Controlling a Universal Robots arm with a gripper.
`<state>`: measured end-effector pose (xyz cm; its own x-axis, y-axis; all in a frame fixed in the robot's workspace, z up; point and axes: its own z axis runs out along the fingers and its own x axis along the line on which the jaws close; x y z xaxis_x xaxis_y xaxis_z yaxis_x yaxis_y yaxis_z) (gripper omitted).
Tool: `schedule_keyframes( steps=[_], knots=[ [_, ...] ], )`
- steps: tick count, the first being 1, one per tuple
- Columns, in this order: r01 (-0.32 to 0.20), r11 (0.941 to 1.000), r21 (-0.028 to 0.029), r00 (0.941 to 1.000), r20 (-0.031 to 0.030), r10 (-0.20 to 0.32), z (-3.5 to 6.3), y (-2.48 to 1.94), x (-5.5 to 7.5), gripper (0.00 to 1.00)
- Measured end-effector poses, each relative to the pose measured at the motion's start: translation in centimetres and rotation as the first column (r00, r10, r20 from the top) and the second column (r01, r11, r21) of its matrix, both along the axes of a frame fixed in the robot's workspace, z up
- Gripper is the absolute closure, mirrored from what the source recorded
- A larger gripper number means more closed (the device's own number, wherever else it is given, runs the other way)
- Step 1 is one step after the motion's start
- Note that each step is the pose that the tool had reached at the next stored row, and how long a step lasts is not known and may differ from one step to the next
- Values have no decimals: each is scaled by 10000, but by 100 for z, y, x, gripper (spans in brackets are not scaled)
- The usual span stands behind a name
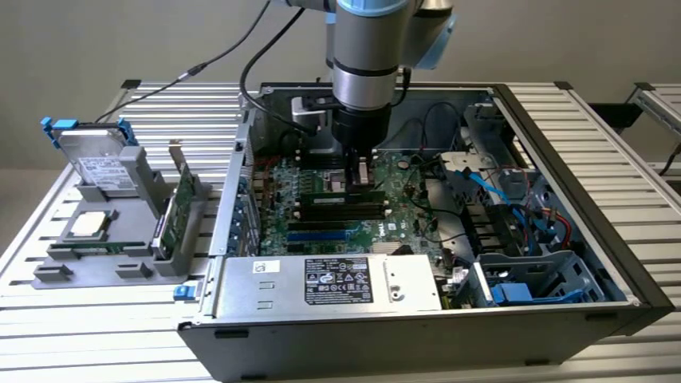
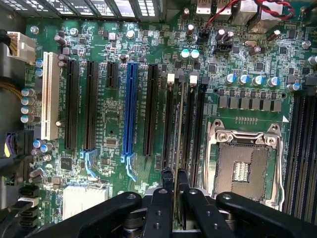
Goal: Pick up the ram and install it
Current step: 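Insert the ram into the slot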
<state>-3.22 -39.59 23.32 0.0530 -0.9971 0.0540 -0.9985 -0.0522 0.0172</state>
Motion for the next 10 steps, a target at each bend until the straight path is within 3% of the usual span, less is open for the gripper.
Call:
schedule_keyframes(
  steps=[10],
  knots=[
    [-18,10000,-3,10000,-13,18,-92,-6,0,87]
  ],
)
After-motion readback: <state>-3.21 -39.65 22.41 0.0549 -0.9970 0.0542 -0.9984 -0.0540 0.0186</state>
